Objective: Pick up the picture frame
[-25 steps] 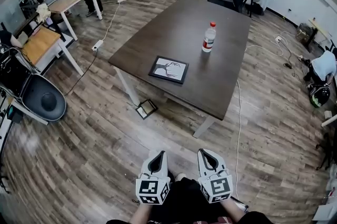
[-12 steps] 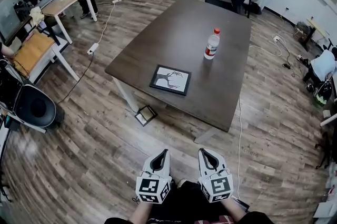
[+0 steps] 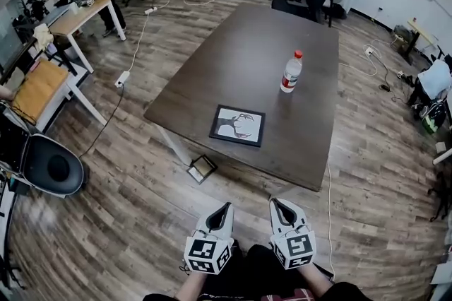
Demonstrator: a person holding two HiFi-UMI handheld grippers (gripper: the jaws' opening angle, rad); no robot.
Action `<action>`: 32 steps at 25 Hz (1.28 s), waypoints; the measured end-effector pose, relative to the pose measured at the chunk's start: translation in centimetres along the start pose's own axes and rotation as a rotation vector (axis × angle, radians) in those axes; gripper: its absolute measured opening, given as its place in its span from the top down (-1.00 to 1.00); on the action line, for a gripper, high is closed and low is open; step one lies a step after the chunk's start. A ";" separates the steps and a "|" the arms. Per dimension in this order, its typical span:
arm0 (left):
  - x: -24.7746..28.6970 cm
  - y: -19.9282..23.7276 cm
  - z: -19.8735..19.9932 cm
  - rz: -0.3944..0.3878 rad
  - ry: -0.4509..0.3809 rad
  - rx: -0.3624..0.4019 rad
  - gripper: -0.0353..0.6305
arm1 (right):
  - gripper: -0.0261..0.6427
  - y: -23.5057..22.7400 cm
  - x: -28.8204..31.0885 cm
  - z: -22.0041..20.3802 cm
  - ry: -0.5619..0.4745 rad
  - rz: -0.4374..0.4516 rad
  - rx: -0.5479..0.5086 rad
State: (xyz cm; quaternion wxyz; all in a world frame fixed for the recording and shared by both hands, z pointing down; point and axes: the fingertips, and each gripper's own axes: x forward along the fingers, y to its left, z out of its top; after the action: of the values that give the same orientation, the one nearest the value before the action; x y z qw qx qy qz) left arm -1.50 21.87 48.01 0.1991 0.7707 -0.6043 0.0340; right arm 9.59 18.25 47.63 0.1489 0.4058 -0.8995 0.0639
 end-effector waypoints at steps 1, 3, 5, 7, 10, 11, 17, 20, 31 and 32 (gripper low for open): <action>0.2 0.8 0.4 -0.002 -0.001 0.002 0.86 | 0.90 0.0 0.7 0.1 0.003 -0.009 0.008; 0.8 2.1 1.2 -0.019 -0.005 0.008 0.86 | 0.90 0.1 1.9 0.5 0.007 -0.028 0.024; 1.1 3.1 2.2 -0.067 -0.014 0.014 0.86 | 0.90 0.5 3.0 1.0 0.006 -0.048 0.032; 1.5 3.9 2.9 -0.115 -0.013 0.028 0.86 | 0.90 1.1 4.0 1.3 0.006 -0.068 0.039; 2.0 5.8 3.1 -0.135 0.009 0.038 0.86 | 0.90 2.1 5.5 1.3 0.006 -0.096 0.049; 2.1 6.4 3.2 -0.141 0.015 0.034 0.86 | 0.90 2.4 5.9 1.3 0.006 -0.106 0.052; 3.1 8.6 3.9 -0.159 0.043 0.037 0.86 | 0.90 3.6 6.9 1.4 0.014 -0.140 0.069; 3.0 9.2 3.9 -0.154 0.049 0.049 0.86 | 0.90 4.1 7.2 1.6 0.021 -0.143 0.068; 4.6 12.2 3.6 -0.104 0.095 -0.007 0.86 | 0.90 3.4 10.1 1.8 0.035 -0.119 0.084; 5.0 12.4 3.3 -0.102 0.114 -0.008 0.86 | 0.90 3.1 10.5 1.8 0.034 -0.110 0.090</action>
State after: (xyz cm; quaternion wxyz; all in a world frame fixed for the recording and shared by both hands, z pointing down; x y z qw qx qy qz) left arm -12.47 13.72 49.70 0.2380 0.7964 -0.5522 0.0653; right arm 0.29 12.39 49.36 0.1490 0.4599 -0.8694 0.1027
